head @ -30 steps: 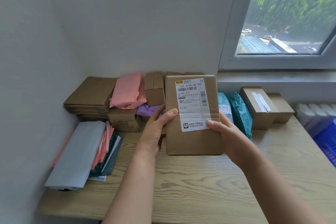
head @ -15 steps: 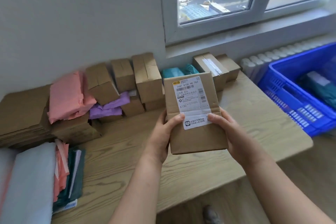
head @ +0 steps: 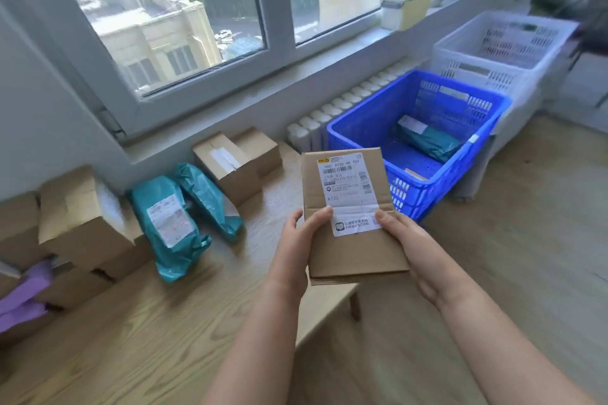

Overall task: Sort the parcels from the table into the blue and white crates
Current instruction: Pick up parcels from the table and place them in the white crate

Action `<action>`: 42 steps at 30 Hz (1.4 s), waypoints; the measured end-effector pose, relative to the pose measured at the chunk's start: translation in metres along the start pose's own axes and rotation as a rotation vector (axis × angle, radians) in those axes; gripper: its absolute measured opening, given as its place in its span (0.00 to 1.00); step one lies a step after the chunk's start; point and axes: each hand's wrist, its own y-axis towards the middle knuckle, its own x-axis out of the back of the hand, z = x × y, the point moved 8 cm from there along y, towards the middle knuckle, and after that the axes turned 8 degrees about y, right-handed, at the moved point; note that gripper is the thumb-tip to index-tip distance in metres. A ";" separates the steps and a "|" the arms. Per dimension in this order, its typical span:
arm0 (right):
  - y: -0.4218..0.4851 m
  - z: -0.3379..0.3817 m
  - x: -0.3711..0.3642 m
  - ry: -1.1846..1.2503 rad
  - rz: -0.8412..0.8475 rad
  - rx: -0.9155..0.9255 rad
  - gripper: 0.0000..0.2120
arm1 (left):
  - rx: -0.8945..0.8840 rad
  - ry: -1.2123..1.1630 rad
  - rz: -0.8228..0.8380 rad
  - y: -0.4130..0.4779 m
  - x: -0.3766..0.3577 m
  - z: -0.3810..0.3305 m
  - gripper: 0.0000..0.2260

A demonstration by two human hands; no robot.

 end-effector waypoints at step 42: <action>0.361 0.398 0.666 0.096 -0.443 0.083 0.17 | 0.224 0.203 0.448 0.470 -0.783 -0.064 0.26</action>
